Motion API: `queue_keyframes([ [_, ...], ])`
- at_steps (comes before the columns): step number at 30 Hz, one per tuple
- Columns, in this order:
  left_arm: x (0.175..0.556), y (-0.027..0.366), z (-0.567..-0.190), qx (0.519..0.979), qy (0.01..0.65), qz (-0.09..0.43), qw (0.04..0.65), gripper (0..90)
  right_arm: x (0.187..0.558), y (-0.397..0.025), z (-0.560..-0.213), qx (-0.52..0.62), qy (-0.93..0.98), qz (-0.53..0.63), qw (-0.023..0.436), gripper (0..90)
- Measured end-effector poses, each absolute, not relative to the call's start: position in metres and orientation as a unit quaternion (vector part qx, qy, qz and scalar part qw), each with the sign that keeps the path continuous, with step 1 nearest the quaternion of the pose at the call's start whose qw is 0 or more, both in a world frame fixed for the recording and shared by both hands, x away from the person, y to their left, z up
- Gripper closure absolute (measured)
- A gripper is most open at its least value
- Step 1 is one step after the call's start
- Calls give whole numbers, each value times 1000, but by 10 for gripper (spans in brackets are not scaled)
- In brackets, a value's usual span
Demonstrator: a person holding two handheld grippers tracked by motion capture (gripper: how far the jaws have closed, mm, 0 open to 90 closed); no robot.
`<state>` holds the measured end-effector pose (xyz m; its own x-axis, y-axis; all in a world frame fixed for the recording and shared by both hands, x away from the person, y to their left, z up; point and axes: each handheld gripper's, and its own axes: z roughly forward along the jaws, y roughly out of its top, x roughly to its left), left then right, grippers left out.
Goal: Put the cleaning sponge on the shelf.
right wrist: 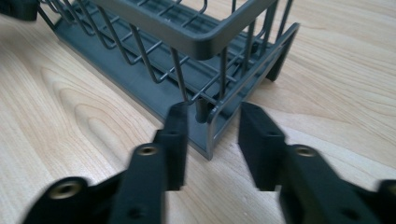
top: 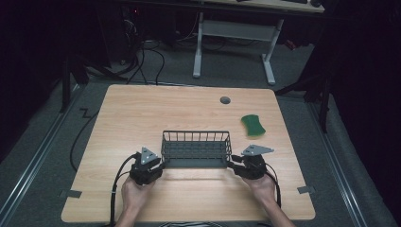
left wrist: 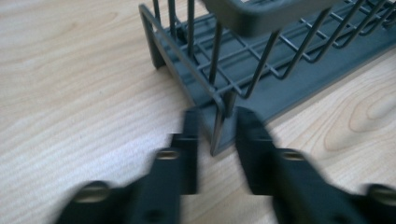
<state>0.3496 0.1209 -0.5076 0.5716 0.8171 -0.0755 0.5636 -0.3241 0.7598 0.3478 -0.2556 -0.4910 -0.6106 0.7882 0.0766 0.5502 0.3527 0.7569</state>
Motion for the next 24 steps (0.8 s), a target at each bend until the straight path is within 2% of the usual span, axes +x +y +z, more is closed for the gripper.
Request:
queue_keyframes([
  [1,349,124,-510,795,434,162,391,522,347,-259,-491,416,804,395,153,527],
  [4,348,133,-515,789,441,154,399,409,341,-272,-491,429,791,404,163,518],
  [7,346,140,-517,787,441,154,403,373,335,-292,-489,447,765,429,176,496],
  [16,353,163,-523,770,476,165,393,343,346,-322,-487,488,727,435,211,421],
  [18,356,166,-525,769,482,174,382,342,352,-326,-488,492,717,438,229,399],
  [24,366,174,-532,764,499,200,357,342,381,-334,-489,515,715,406,243,347],
])
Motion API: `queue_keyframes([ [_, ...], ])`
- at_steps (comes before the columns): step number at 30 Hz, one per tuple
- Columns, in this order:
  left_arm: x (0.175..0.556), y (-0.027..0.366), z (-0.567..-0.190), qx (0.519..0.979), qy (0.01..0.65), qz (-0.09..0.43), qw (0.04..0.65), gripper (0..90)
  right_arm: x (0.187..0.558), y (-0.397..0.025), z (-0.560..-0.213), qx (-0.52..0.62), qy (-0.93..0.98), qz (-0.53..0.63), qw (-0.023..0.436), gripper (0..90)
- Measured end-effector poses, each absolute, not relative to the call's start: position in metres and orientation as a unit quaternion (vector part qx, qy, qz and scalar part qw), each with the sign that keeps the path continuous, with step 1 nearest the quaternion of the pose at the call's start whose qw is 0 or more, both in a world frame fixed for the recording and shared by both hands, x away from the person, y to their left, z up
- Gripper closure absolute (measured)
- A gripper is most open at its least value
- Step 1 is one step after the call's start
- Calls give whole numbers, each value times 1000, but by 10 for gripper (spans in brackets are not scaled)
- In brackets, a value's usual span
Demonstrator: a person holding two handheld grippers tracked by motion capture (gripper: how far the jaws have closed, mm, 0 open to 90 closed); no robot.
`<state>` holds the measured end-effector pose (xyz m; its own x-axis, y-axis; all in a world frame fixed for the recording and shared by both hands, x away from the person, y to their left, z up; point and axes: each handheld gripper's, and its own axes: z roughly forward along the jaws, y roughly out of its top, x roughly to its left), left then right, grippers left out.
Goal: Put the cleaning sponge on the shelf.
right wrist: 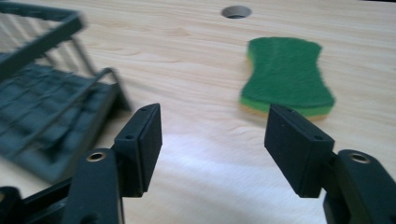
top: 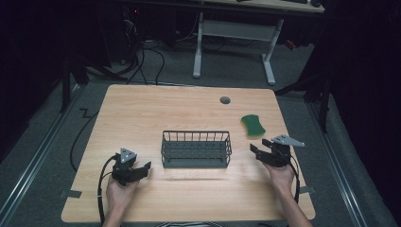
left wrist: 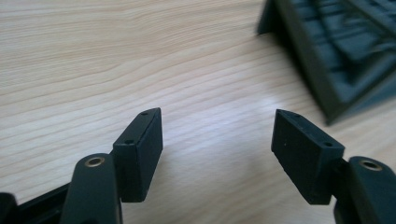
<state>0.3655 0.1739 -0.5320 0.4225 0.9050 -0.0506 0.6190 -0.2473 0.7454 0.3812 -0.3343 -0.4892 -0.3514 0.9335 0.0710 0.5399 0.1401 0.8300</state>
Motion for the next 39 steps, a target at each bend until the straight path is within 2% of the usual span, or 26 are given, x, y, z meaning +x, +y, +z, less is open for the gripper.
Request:
queue_keyframes([
  [7,369,178,-536,762,501,217,348,341,421,-341,-488,540,708,371,264,285],
  [17,369,177,-536,760,505,220,344,316,474,-338,-494,573,710,321,253,210],
  [24,369,177,-536,760,505,220,344,313,486,-339,-512,594,702,311,242,190],
  [39,369,177,-536,760,505,220,344,312,490,-338,-520,593,706,309,231,208],
])
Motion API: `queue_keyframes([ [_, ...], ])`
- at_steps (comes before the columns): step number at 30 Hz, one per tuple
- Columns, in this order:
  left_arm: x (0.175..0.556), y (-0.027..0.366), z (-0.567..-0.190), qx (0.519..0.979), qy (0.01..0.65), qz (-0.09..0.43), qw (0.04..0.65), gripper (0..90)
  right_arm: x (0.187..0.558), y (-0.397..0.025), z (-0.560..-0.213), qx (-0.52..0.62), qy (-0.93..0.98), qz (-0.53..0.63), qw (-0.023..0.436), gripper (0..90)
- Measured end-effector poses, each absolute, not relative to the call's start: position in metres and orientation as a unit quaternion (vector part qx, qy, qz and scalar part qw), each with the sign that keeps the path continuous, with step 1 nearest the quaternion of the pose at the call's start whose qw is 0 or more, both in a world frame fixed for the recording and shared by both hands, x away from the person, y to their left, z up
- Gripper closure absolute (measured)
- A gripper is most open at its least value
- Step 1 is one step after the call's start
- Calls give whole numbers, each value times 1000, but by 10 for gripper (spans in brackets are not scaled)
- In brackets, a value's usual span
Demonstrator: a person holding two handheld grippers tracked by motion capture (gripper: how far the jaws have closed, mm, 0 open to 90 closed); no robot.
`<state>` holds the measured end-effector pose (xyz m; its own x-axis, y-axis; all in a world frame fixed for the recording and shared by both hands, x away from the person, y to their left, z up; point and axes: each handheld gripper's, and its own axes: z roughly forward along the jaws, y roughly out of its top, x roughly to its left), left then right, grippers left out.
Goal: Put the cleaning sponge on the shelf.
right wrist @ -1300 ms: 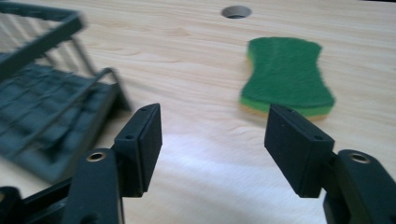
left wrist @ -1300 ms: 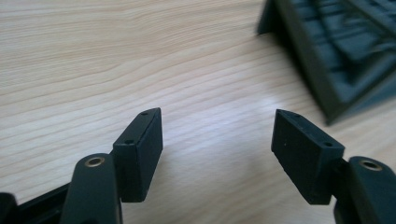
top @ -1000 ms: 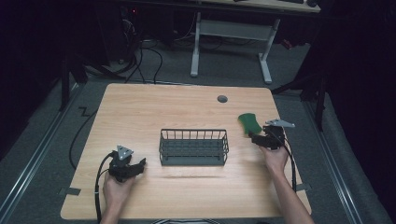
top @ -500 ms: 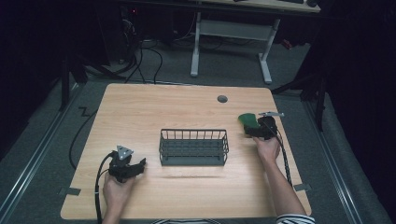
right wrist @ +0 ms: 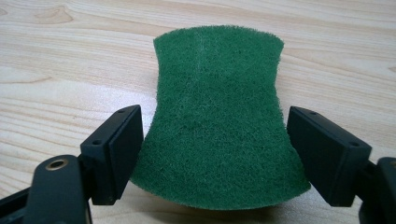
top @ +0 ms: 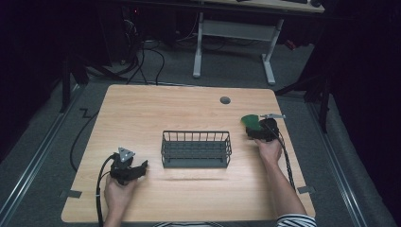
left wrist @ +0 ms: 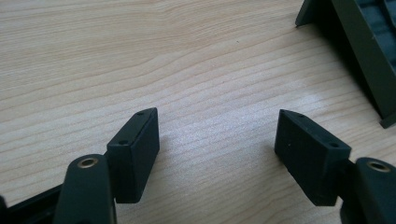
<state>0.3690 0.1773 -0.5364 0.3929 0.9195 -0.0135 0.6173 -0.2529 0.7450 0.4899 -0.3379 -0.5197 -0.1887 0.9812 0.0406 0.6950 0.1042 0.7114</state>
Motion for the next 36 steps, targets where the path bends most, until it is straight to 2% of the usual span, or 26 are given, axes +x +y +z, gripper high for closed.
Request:
queue_keyframes([
  [11,369,177,-536,760,505,220,344,312,495,-336,-519,605,715,279,210,281],
  [24,369,178,-536,760,506,219,345,312,493,-332,-514,594,723,270,226,293],
  [29,369,178,-536,760,506,219,345,311,485,-332,-505,581,729,286,223,293],
  [36,369,178,-537,760,505,218,345,306,461,-326,-472,538,745,318,232,292],
])
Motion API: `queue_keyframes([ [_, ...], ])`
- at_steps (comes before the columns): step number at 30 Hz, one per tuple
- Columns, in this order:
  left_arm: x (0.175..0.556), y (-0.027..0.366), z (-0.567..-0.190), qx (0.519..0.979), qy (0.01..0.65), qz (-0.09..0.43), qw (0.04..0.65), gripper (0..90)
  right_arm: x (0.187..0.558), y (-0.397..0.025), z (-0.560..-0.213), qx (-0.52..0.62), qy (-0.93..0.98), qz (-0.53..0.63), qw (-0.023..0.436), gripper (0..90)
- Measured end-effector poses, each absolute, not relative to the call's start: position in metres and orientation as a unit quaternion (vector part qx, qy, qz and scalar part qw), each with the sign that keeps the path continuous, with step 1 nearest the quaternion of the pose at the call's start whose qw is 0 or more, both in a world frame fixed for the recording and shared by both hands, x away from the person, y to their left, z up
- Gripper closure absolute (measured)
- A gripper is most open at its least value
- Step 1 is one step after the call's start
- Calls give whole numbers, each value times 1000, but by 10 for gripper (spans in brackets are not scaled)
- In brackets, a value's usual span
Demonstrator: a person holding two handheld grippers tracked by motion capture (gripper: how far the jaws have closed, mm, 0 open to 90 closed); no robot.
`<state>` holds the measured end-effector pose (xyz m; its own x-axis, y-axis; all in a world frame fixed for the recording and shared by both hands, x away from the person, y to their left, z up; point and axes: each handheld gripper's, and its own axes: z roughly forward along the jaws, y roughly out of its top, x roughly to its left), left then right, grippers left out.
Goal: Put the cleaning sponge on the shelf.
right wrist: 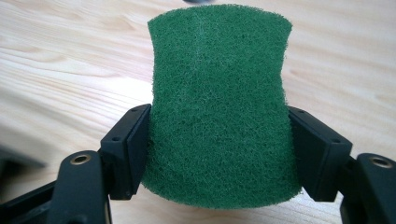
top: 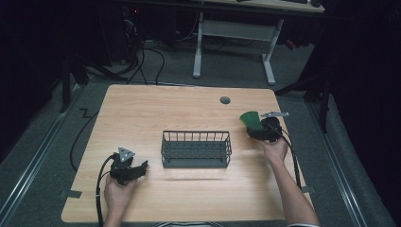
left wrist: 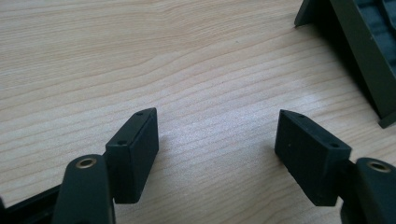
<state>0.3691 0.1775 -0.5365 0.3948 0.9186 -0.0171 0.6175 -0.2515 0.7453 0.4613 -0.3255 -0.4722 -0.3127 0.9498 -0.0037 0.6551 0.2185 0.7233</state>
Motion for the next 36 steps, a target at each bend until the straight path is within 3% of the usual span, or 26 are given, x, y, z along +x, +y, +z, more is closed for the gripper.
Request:
queue_keyframes([
  [26,369,177,-537,761,504,218,344,302,395,-307,-401,443,779,382,225,288],
  [36,369,177,-537,761,504,218,344,302,383,-277,-383,385,810,392,207,286],
])
